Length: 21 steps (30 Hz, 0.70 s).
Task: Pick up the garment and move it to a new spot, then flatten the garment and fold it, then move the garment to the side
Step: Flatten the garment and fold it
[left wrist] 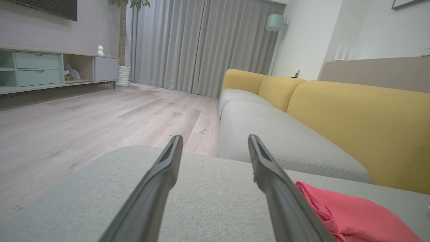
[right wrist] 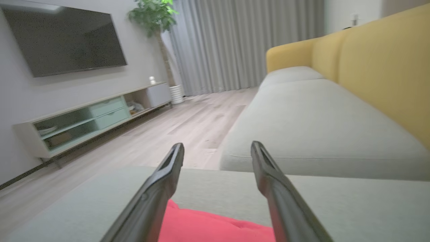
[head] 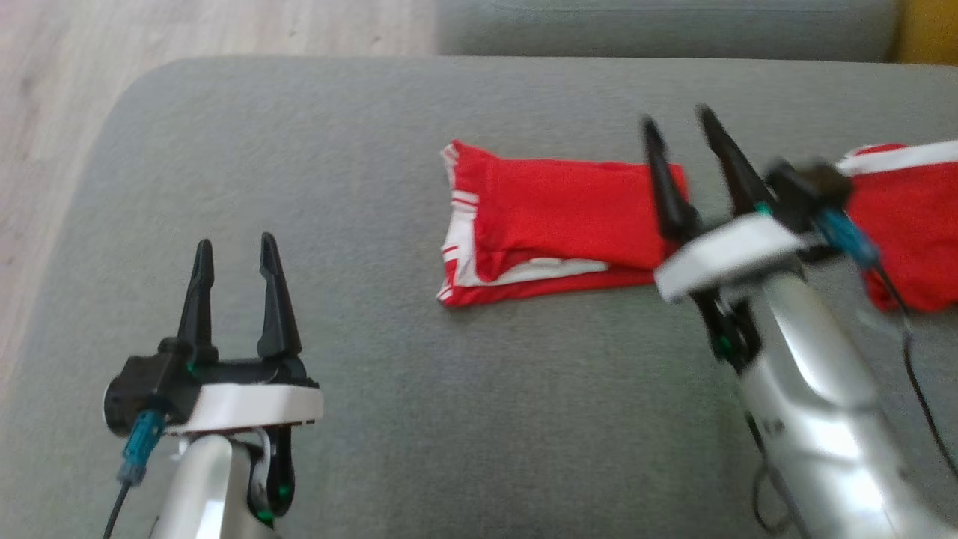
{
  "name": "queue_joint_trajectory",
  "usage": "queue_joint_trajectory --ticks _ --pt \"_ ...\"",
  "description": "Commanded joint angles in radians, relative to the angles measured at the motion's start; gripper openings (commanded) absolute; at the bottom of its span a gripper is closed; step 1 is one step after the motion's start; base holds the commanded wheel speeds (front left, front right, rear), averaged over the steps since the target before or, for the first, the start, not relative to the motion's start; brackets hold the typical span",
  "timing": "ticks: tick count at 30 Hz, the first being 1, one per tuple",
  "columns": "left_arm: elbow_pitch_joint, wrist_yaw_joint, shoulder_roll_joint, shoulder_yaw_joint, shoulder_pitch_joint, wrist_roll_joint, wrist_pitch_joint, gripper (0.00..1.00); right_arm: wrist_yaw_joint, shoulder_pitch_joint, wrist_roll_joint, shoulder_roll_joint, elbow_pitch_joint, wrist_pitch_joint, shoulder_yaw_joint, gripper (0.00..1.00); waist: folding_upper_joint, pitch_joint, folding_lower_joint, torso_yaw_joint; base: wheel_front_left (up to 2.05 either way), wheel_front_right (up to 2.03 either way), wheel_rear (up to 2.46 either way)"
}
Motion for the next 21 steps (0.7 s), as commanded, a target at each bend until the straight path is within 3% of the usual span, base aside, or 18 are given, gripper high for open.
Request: queue_joint_trajectory --ticks 1,10,14,21 --pt "-0.042 0.001 0.007 0.04 0.002 0.008 -0.005 1.0 -0.001 0.065 -0.055 0.019 -0.073 -0.01 -0.061 1.0 0.0 -0.021 0.0 -0.042 0.0 0.0 0.0" --pt "-0.051 0.004 0.007 0.068 0.058 0.022 -0.005 1.0 -0.001 0.288 -0.151 0.019 -0.23 -0.011 -0.208 1.0 0.0 -0.046 0.0 -0.106 0.0 0.0 0.0" --pt "-0.051 0.009 0.007 0.081 0.091 0.031 -0.005 1.0 -0.001 0.383 -0.147 0.019 -0.265 -0.011 -0.222 1.0 0.0 -0.05 0.0 -0.124 0.0 0.0 0.0" --pt "-0.046 0.005 0.007 0.077 0.101 0.031 -0.005 1.0 -0.001 0.397 -0.144 0.019 -0.266 -0.011 -0.213 1.0 0.0 -0.044 0.0 -0.12 0.0 0.0 0.0"
